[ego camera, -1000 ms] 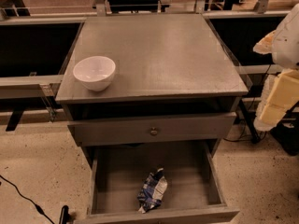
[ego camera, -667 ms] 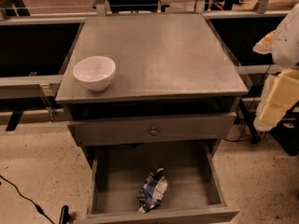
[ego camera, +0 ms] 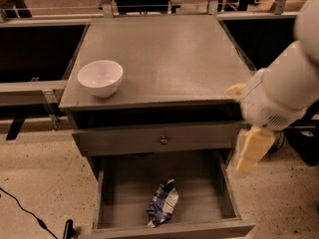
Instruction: Pick blue chip bag from middle drawer and place on counter
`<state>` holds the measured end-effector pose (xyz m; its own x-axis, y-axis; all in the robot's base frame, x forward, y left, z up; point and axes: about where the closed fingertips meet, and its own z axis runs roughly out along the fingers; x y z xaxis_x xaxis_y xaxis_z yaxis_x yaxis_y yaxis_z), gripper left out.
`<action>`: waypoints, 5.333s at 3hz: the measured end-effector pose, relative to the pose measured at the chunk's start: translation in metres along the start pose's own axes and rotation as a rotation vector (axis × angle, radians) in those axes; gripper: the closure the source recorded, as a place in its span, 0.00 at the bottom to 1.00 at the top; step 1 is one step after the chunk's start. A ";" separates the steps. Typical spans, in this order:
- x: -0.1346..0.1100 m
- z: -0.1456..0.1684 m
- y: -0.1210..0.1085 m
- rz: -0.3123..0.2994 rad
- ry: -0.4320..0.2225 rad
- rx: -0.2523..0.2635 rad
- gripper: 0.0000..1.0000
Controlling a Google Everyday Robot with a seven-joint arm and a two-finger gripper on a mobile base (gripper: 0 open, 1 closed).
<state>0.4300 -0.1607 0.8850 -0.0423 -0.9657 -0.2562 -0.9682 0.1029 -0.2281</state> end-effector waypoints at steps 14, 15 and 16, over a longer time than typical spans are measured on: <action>0.038 0.341 0.081 -0.204 -0.604 -0.256 0.00; 0.043 0.368 0.073 -0.139 -0.624 -0.226 0.01; 0.043 0.389 0.066 -0.115 -0.641 -0.203 0.08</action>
Offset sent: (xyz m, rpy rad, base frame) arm -0.0122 0.0296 -0.0742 -0.0050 0.1064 0.1196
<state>0.4606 -0.1028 0.4933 0.1578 -0.6293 -0.7610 -0.9875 -0.0995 -0.1224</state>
